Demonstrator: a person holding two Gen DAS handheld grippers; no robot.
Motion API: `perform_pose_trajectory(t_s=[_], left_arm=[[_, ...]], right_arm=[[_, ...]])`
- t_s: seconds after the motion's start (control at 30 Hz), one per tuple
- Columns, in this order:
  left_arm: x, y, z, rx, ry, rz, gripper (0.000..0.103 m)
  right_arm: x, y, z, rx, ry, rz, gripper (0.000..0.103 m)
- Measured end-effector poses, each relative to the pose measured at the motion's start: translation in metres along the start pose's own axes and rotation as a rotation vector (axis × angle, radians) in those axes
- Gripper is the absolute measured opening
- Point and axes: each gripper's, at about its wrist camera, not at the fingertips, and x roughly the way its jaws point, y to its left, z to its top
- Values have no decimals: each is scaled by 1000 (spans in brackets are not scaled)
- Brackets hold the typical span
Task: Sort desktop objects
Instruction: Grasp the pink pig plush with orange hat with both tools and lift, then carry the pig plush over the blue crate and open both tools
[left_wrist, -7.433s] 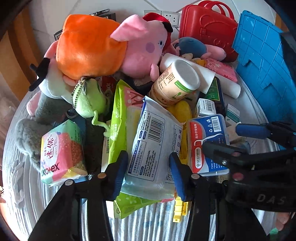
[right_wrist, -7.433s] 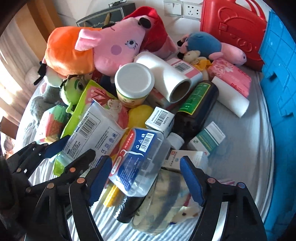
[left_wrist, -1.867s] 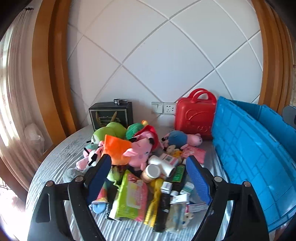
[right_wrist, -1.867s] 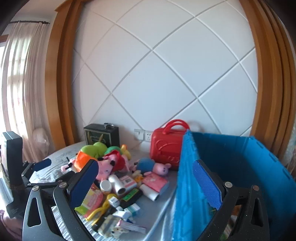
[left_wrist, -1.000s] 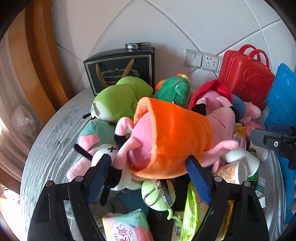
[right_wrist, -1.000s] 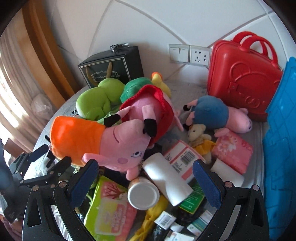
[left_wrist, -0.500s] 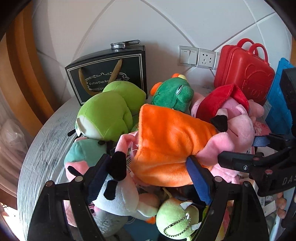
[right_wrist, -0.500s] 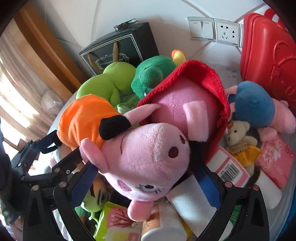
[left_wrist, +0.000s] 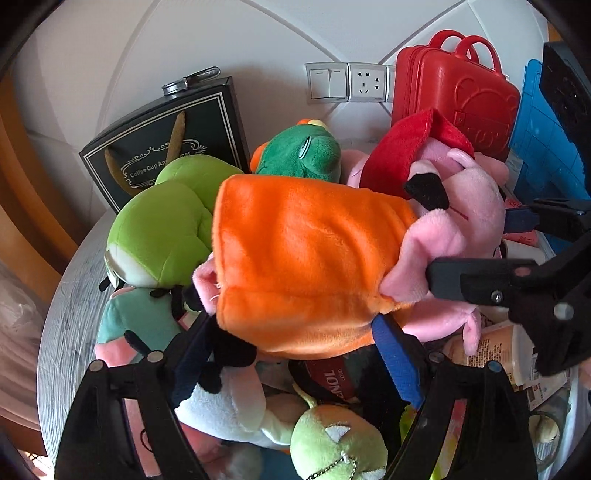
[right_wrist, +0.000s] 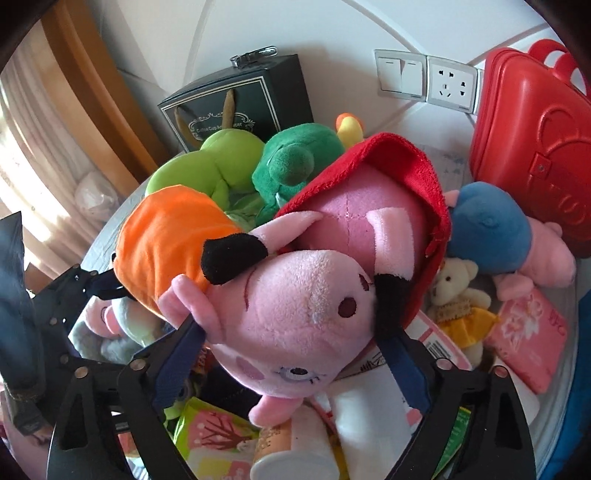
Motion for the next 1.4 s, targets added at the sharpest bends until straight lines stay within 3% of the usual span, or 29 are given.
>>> perform_pose_trajectory(t_s=[0.03,0.07,0.1,0.27,0.63,0.9,1.17,1.4], left_arm=[[1,0,0,-6,-3,-7,80],[2,1,1,-14,-2,-9,69],[1,1,1,-21,-3,-5,65],[-18,1,1,-50,-41,-12,50],[-105,-29,19,-31,-186,-3,49],[-193,-76,41,28,-345,-31,49],[-276,-155,68,124,-495,-138,49],[-330,-253,109,217,-592,-268,49]], right_arm=[[4,0,0,5,2,10,99],[9,0,-1,7,15,28,81],[11,1,-2,10,23,50,76],[-8,9,-4,-24,-30,36,65],[-107,27,-11,-97,-193,7,62],[-214,28,-28,-106,-346,-53,62],[-340,12,-61,-97,-502,-186,62],[-453,-33,-91,-50,-588,-335,62]])
